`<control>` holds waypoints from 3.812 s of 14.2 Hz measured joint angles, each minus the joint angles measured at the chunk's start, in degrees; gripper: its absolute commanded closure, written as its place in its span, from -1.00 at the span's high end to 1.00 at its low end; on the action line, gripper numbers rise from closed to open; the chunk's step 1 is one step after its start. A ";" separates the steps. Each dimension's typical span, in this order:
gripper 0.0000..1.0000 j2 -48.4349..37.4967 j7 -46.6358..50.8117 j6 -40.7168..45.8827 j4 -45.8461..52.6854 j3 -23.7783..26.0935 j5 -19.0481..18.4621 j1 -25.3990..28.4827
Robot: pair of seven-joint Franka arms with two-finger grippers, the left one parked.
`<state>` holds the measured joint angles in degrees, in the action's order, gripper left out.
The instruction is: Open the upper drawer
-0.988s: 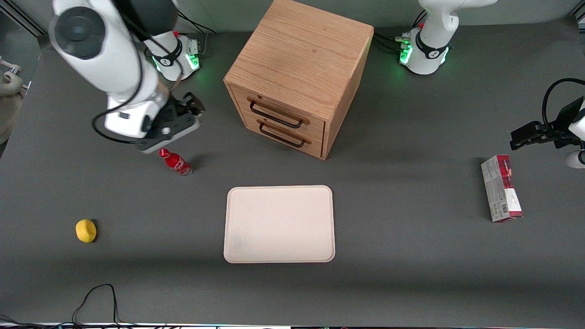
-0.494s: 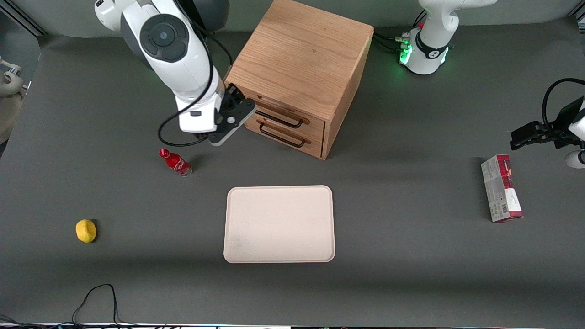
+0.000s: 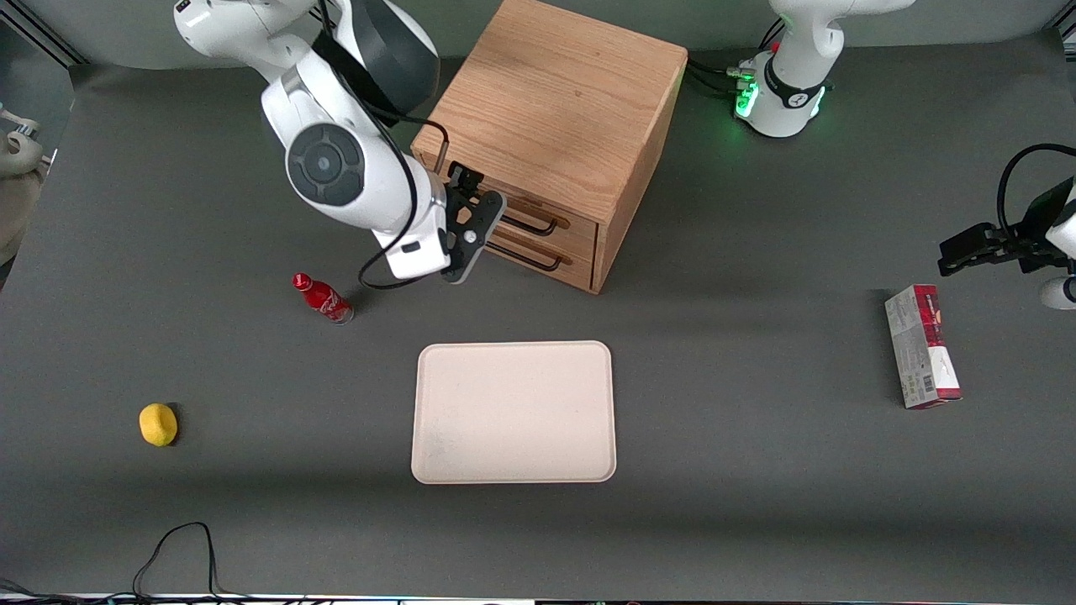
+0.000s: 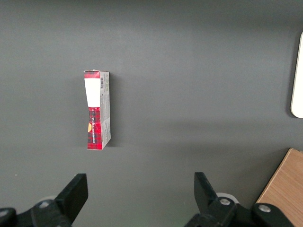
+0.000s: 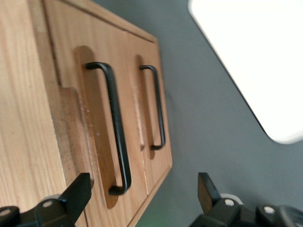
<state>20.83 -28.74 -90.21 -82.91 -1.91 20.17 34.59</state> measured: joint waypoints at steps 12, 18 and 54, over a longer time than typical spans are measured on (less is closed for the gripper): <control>1.00 5.77 -6.38 0.08 0.39 0.05 3.19 -0.57; 1.00 6.82 -6.51 0.03 0.49 0.50 4.59 -0.51; 1.00 9.83 -8.65 -11.30 0.88 0.19 4.07 0.83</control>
<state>30.66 -37.40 -101.51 -82.03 -1.72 24.24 35.41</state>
